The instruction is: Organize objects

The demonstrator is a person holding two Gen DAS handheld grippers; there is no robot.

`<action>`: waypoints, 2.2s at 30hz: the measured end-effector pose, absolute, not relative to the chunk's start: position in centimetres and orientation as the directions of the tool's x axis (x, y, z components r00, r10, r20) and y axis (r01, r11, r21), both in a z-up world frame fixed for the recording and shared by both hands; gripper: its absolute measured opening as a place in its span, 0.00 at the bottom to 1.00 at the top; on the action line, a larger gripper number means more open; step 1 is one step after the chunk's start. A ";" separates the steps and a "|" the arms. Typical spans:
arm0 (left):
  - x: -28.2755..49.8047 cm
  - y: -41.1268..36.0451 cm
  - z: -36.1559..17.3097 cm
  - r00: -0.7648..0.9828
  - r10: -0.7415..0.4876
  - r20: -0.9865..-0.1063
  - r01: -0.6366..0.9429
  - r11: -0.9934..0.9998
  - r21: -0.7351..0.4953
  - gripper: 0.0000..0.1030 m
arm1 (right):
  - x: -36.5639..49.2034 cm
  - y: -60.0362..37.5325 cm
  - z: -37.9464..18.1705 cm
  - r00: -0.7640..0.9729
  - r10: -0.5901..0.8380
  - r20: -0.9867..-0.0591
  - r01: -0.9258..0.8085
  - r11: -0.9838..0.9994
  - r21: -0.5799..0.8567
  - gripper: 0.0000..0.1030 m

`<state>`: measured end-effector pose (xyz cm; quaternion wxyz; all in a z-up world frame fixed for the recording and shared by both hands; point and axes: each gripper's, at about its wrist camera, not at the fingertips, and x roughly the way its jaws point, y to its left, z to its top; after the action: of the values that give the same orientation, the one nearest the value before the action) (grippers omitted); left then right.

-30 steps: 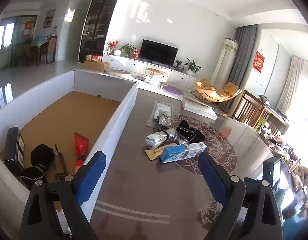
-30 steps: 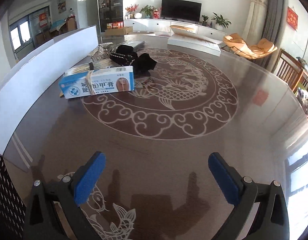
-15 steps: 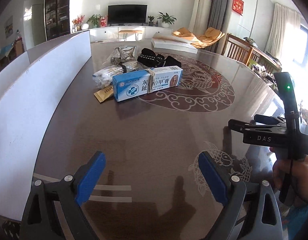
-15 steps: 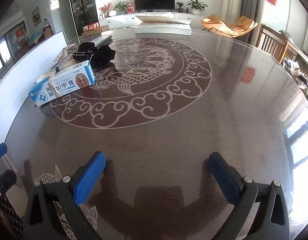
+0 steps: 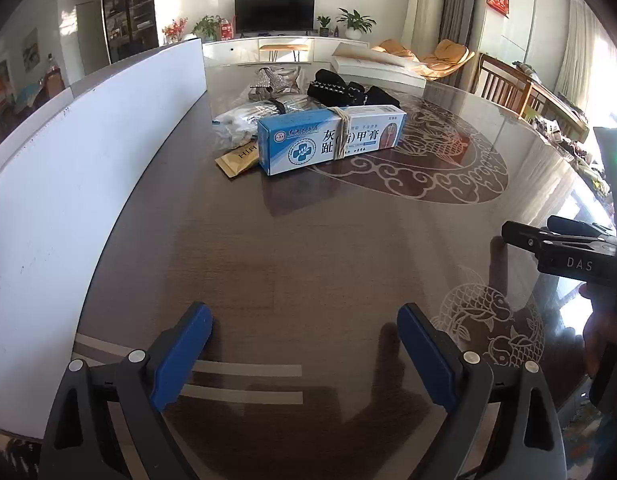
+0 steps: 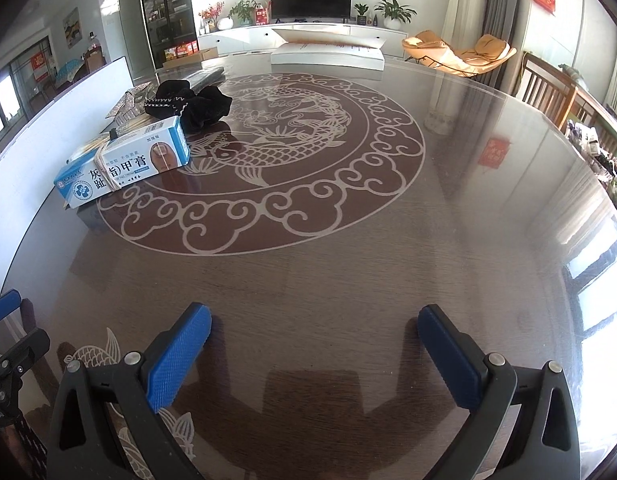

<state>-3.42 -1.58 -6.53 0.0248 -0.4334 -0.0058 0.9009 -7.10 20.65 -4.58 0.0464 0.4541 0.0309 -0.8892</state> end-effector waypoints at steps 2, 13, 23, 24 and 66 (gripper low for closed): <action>-3.4 -1.5 -6.5 -0.623 0.042 -0.781 -0.041 -0.999 -0.021 0.92 | -7.1 20.7 -4.6 -0.583 -0.054 -0.810 0.110 -0.994 -0.013 1.00; -3.6 -2.5 -6.8 -0.617 -0.004 -0.787 0.007 -1.000 0.000 1.00 | -7.1 20.6 -4.6 -0.583 -0.054 -0.810 0.110 -0.994 -0.013 1.00; -3.6 -2.8 -6.8 -0.623 -0.008 -0.782 0.011 -1.000 0.002 1.00 | -7.1 20.7 -4.6 -0.583 -0.054 -0.810 0.110 -0.994 -0.013 1.00; -3.6 -2.9 -6.8 -0.624 -0.010 -0.781 0.013 -1.000 0.002 1.00 | -7.1 20.7 -4.6 -0.584 -0.054 -0.810 0.110 -0.994 -0.013 1.00; -3.9 -5.5 -6.7 -0.642 -0.068 -0.764 0.106 -0.994 0.000 1.00 | -14.9 13.7 -2.1 -0.575 -0.077 -0.815 0.089 -0.996 0.032 1.00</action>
<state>-3.93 -5.49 -6.70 -0.0479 -0.4205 -0.0225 0.9058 -14.89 13.74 -2.13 0.0468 0.4587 0.0061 -0.8873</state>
